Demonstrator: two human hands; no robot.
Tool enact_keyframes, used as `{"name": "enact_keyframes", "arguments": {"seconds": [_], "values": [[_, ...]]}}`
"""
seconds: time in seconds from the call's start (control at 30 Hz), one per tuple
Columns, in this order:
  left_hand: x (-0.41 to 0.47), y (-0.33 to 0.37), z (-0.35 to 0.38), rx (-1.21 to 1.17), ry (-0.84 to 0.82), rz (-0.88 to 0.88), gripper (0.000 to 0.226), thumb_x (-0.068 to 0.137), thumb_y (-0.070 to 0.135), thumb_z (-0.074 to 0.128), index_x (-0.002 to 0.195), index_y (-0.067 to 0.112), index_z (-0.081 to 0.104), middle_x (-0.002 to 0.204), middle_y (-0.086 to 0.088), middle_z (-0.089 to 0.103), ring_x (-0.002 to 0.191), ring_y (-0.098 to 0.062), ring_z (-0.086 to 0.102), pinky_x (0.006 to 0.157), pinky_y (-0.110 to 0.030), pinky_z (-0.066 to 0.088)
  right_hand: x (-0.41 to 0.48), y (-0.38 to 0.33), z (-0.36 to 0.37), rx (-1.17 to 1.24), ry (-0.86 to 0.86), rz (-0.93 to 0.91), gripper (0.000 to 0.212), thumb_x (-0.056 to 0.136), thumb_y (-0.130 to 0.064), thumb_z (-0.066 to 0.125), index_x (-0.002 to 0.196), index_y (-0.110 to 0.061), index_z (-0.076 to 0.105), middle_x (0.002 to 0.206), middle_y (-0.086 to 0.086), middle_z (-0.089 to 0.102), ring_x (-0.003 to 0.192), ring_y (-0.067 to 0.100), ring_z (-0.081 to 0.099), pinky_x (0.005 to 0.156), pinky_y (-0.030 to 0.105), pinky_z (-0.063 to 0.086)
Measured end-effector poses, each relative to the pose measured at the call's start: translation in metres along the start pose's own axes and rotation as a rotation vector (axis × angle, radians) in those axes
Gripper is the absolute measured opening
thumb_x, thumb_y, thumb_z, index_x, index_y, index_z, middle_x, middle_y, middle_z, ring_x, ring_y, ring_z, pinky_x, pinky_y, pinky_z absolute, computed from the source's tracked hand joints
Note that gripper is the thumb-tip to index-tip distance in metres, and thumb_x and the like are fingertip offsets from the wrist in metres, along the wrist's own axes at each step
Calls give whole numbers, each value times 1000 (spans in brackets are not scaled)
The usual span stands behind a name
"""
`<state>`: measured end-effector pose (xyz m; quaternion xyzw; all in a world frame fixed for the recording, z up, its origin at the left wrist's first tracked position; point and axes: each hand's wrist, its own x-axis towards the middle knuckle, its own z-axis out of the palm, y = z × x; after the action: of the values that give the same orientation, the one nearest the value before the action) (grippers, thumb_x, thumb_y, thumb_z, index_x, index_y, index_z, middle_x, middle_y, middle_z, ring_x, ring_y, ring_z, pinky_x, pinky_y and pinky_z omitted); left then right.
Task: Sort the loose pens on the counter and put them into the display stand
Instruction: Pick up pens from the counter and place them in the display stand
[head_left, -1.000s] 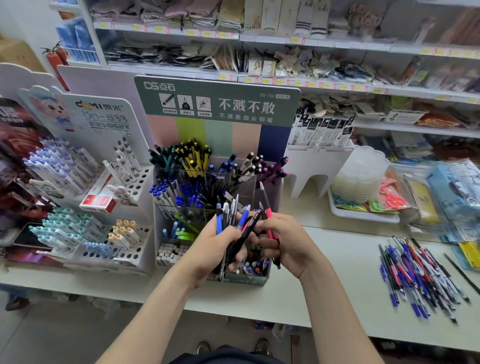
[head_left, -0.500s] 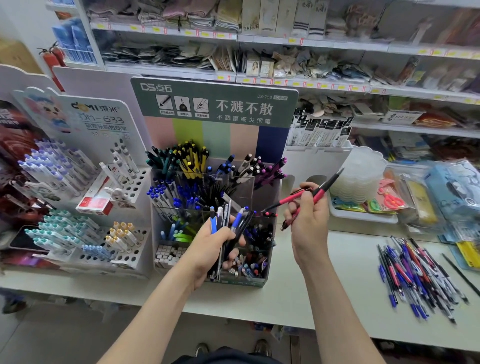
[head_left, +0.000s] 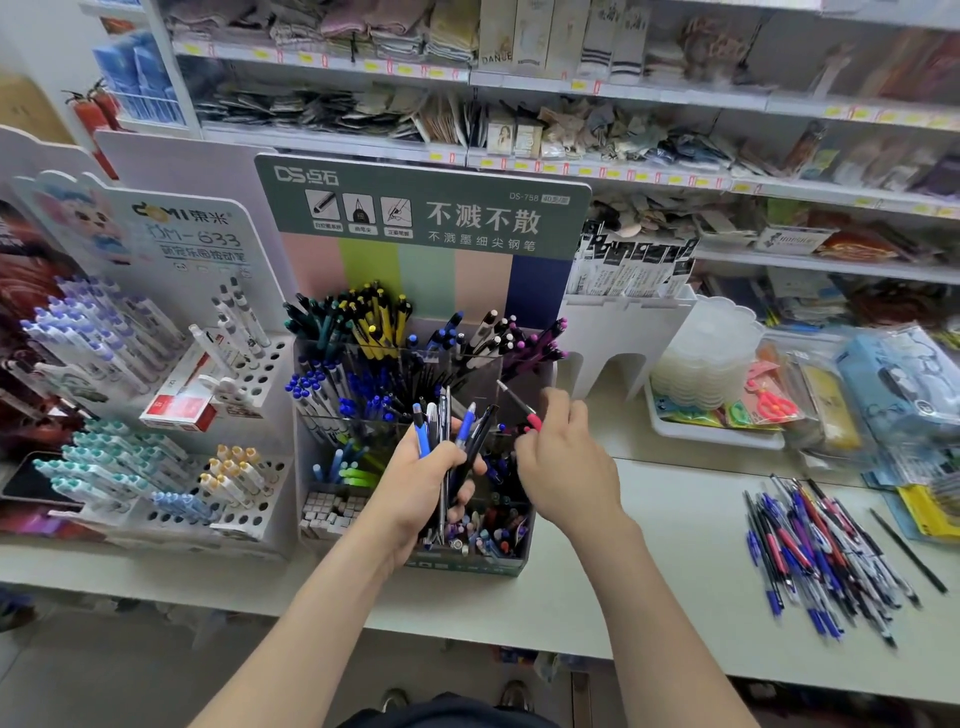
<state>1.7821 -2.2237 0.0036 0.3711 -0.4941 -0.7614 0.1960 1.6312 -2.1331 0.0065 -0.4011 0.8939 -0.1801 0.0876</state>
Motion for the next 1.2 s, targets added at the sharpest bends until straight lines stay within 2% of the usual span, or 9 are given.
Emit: {"name": "enact_keyframes", "arguments": {"seconds": [0.2,0.33,0.47,0.63,0.73,0.87,0.97,1.1,1.2], "values": [[3,-1,-1,5,18,4,28,104,4,48,132,9,48,87,-11,74,62,-22,54,51,-32,38,10,-20,-29,-293,-127,64,34,105,-21,59,127,-7,39,127,16,43,88,38,67,64,41,46],[3,-2,0,16,39,27,26,104,5,49,130,9,53,92,-12,76,66,-22,57,51,-34,42,18,-33,-45,-330,-174,18,19,98,-5,65,110,-8,50,132,18,42,77,35,52,69,41,42],[2,0,2,2,69,59,24,105,6,51,128,15,55,96,-12,77,69,-21,59,51,-34,44,31,-50,-50,-402,-243,-102,32,97,1,61,128,-6,57,129,18,55,109,42,63,77,44,46],[1,0,3,-1,91,94,22,106,6,52,126,16,56,103,-16,77,74,-26,59,54,-35,44,43,-63,-46,-583,-349,-241,35,95,-4,64,129,-10,59,125,12,59,105,37,63,77,45,48],[-1,0,1,-12,89,105,23,106,5,52,125,17,57,102,-15,78,75,-26,59,55,-36,44,49,-64,-45,-632,-359,-254,38,96,-7,64,133,-10,60,128,12,61,113,40,64,88,49,56],[-3,0,-1,-31,96,114,23,106,4,52,123,18,57,99,-14,78,73,-25,59,55,-36,44,54,-58,-51,-579,-289,-297,25,96,-3,63,119,-11,58,112,12,60,90,34,57,73,43,47],[-3,1,-4,-49,98,115,22,106,3,52,123,17,56,98,-13,78,72,-24,59,54,-36,43,54,-45,-56,-535,-309,-265,21,95,0,61,106,-13,48,100,9,49,88,34,55,73,43,48],[-3,1,-6,-36,104,116,22,107,4,52,121,19,58,99,-12,78,73,-25,59,54,-36,43,49,-32,-61,-417,-328,-246,19,96,-3,58,107,-11,45,89,4,44,83,31,55,69,42,47],[-3,-1,-5,-29,101,115,23,107,4,51,121,20,59,99,-12,79,73,-25,59,54,-36,43,45,-28,-61,-367,-263,-229,16,90,-2,59,86,-13,49,84,5,47,71,26,52,58,34,40]]}}
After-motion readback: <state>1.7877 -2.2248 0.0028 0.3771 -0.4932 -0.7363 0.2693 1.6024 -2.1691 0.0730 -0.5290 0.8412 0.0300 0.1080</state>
